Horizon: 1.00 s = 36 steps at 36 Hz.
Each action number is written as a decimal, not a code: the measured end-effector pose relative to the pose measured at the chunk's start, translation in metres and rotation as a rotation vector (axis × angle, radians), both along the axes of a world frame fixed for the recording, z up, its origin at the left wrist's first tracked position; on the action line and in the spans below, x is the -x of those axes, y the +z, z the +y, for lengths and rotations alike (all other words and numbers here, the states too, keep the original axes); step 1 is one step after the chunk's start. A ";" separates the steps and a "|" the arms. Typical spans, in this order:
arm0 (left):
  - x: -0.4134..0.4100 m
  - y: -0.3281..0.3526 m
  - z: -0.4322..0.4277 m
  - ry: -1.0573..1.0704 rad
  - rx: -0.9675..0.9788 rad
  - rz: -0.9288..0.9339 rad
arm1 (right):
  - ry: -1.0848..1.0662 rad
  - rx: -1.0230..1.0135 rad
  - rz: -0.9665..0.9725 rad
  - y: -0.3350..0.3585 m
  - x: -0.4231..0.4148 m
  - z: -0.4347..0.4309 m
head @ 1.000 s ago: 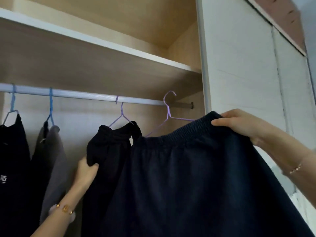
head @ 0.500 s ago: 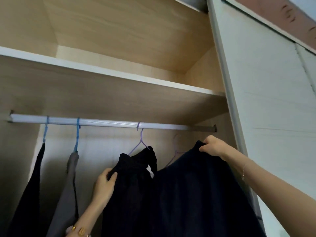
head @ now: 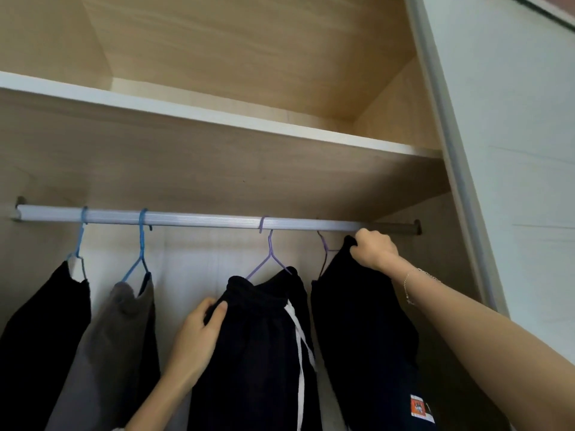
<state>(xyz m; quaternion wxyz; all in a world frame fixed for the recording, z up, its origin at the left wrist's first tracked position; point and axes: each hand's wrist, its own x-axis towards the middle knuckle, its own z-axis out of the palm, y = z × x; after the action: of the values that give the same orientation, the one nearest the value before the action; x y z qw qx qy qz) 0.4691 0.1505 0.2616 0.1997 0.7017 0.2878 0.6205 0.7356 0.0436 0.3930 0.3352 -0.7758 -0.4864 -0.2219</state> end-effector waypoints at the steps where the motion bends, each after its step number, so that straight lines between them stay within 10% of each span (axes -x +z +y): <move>1: 0.000 0.000 0.000 0.007 -0.011 0.005 | 0.001 -0.025 -0.012 0.002 0.000 0.001; 18: -0.009 -0.006 -0.011 0.087 -0.032 0.080 | 0.018 -0.154 -0.093 -0.059 -0.003 -0.009; 36: -0.050 0.027 -0.031 -0.178 0.218 0.005 | 0.144 0.198 0.133 -0.052 -0.030 0.003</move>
<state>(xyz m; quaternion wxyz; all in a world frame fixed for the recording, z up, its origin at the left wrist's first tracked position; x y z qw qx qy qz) 0.5186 0.1195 0.2885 0.3283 0.7002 0.2906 0.5634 0.7658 0.0466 0.3407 0.3034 -0.7810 -0.5373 -0.0963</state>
